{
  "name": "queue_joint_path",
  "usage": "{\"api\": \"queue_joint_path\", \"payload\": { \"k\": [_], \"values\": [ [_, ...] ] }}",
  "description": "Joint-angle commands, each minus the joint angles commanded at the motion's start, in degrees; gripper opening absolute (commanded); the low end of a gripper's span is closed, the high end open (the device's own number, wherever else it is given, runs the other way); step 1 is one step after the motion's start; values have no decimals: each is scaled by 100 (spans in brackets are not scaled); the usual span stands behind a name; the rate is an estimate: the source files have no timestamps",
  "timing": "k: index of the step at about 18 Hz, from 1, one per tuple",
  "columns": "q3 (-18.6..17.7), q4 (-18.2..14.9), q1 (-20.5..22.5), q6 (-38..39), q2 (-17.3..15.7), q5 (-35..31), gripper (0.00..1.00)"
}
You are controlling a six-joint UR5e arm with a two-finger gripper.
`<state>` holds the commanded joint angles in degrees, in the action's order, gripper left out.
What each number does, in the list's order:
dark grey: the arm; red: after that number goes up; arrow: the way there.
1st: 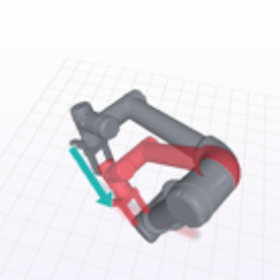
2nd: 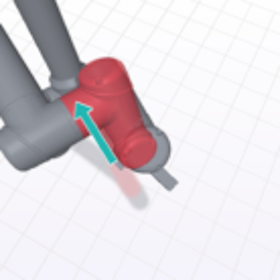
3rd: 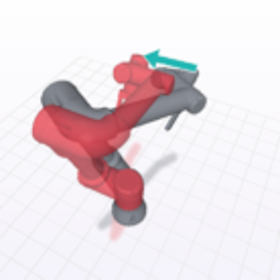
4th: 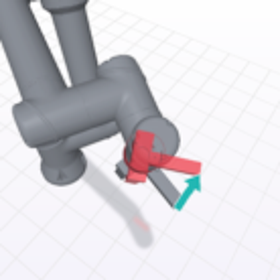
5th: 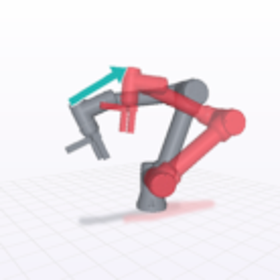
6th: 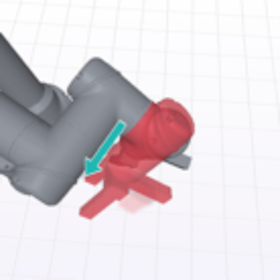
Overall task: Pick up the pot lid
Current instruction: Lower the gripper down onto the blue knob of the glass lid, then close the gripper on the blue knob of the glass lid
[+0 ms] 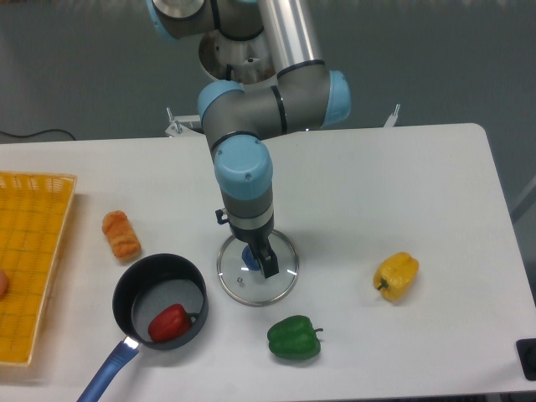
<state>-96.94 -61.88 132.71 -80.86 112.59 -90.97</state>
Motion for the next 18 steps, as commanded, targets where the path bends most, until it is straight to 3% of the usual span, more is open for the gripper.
{"api": "queue_joint_path", "payload": {
  "k": [8, 18],
  "values": [
    [-413, 456, 0, -44, 0, -9, 100],
    [-449, 729, 9, -61, 220, -123, 100]
  ]
}}
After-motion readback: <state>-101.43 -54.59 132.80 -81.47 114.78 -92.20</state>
